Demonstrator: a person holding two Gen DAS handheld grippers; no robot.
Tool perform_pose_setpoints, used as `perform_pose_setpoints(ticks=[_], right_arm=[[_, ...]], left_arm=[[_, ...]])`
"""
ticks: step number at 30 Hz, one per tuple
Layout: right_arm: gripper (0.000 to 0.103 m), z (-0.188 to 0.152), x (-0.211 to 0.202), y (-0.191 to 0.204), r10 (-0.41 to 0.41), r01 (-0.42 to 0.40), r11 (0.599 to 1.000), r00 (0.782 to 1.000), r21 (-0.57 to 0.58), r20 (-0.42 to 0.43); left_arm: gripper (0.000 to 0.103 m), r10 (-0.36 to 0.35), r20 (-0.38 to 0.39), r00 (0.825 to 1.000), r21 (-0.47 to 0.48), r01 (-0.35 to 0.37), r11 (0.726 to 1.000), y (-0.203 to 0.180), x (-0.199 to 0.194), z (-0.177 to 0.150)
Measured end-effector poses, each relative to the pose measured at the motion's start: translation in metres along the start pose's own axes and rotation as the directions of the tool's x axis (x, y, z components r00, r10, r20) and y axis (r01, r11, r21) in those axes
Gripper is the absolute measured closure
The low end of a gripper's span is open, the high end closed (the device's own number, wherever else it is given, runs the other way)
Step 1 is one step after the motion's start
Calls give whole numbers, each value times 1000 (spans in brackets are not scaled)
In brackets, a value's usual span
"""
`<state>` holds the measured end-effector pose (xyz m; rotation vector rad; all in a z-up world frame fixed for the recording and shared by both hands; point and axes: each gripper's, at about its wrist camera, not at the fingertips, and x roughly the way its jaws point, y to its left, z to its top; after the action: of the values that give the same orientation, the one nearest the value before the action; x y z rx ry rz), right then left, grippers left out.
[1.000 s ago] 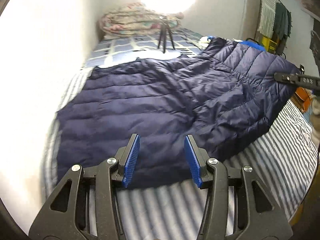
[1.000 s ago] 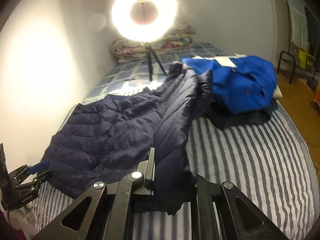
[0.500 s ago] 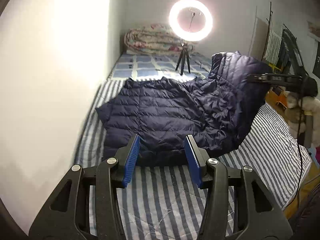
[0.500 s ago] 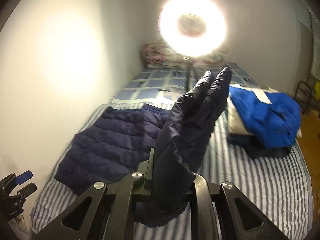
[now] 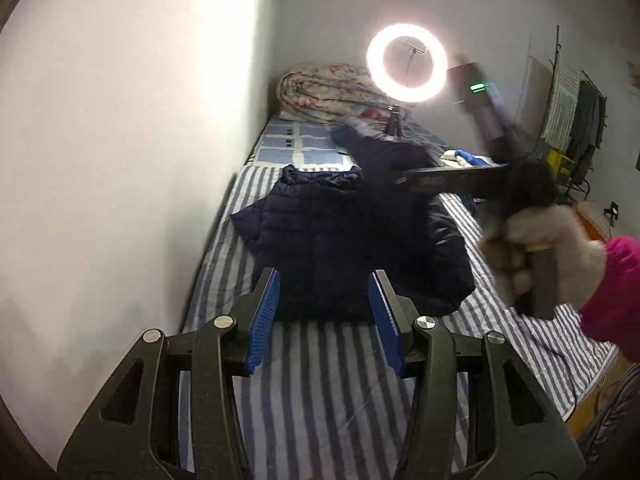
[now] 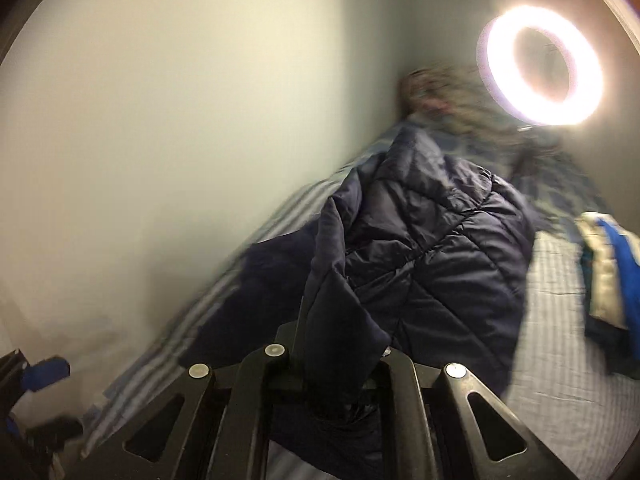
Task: Fold large clothes
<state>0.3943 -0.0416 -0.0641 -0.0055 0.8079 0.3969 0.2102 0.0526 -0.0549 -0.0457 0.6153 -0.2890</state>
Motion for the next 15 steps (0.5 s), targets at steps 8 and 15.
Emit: perform_pose_setpoints(ticks=[8, 15], right_arm=[[93, -23, 93, 70, 137, -146, 986, 984, -75, -113], [48, -15, 87, 60, 349, -351, 936, 929, 5, -122]], left_arm=[[54, 44, -20, 999, -30, -44, 999, 20, -10, -14], [54, 43, -41, 998, -49, -45, 998, 26, -7, -16]])
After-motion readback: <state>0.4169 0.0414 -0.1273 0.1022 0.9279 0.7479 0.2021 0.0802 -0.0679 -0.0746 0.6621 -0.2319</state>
